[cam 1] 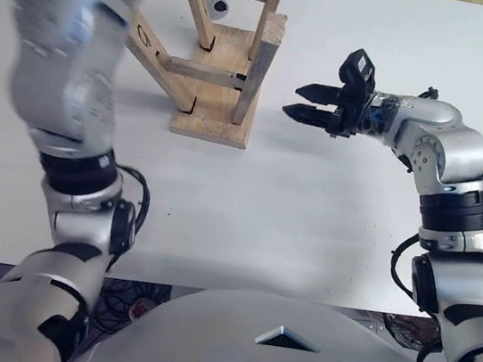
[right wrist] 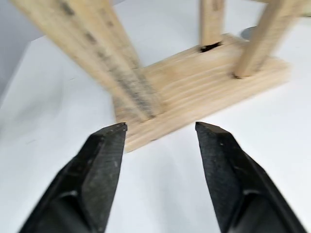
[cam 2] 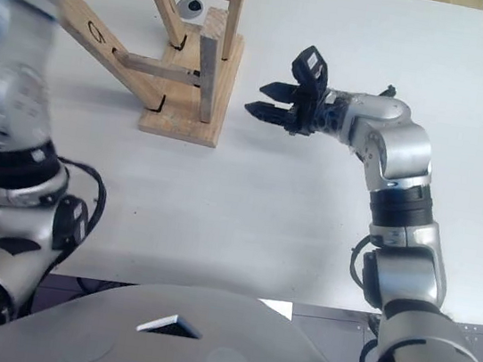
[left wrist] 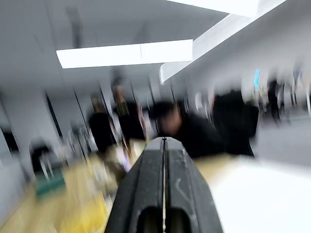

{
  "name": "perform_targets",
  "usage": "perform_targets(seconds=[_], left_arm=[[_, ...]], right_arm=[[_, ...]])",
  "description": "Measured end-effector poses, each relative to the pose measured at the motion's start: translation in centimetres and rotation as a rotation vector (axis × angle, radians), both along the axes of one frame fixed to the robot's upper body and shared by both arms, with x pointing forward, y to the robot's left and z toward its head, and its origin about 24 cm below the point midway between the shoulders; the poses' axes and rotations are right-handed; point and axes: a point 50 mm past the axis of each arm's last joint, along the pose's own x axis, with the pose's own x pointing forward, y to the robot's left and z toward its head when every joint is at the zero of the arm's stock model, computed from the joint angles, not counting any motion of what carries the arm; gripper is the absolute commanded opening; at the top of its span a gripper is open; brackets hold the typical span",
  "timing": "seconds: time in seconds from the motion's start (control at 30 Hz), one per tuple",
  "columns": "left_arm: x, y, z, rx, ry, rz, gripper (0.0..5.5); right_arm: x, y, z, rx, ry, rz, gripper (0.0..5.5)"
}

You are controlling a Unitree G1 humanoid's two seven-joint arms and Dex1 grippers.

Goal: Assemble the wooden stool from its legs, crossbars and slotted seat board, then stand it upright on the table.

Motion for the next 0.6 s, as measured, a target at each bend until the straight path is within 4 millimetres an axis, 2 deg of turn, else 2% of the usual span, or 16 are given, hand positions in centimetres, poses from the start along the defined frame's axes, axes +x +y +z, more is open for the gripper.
perform_targets(seconds=[0.03,0.1,0.13,0.17,0.2,0.23,0.3,0.37,0.4,0.47,0.5,0.6], left_arm=[[-0.2,1.4,1.1,-0.032,-0.002,0.048,0.0],[-0.1,4.6,1.3,-0.009,0.067,0.168,0.0],[-0.1,6.9,1.0,0.037,0.112,0.257,0.0],[-0.3,9.8,-0.2,0.12,0.187,0.38,0.0],[-0.4,11.2,-1.3,0.178,0.231,0.434,0.0],[-0.4,13.2,-4.0,0.268,0.353,0.493,0.0],[-0.3,14.3,-7.1,0.358,0.462,0.501,0.0],[0.1,12.8,-10.6,0.449,0.555,0.379,0.0],[0.2,11.7,-11.6,0.456,0.573,0.328,0.0],[0.3,7.6,-13.8,0.412,0.596,0.15,0.0],[0.5,6.4,-14.3,0.382,0.604,0.133,0.0],[1.6,5.0,-14.9,0.312,0.634,0.21,0.0]], right_arm=[[0.1,0.0,-0.1,0.001,-0.02,-0.068,1.8],[0.5,0.0,0.4,-0.009,-0.084,-0.213,1.48],[0.5,0.0,0.9,-0.008,-0.13,-0.296,1.3],[0.5,0.0,1.3,-0.001,-0.17,-0.394,1.17],[0.5,0.1,1.5,-0.003,-0.19,-0.442,0.93],[0.4,0.4,1.8,-0.011,-0.226,-0.51,0.79],[0.2,1.3,2.2,-0.023,-0.264,-0.545,0.4],[-0.1,3.5,2.5,-0.019,-0.292,-0.504,0.19],[-0.2,4.2,2.5,-0.032,-0.303,-0.476,0.01],[0.1,7.2,3.5,-0.016,-0.343,-0.389,0.01],[0.2,8.2,3.9,-0.005,-0.346,-0.356,0.01],[0.5,8.9,4.1,-0.037,-0.374,-0.326,0.01]])
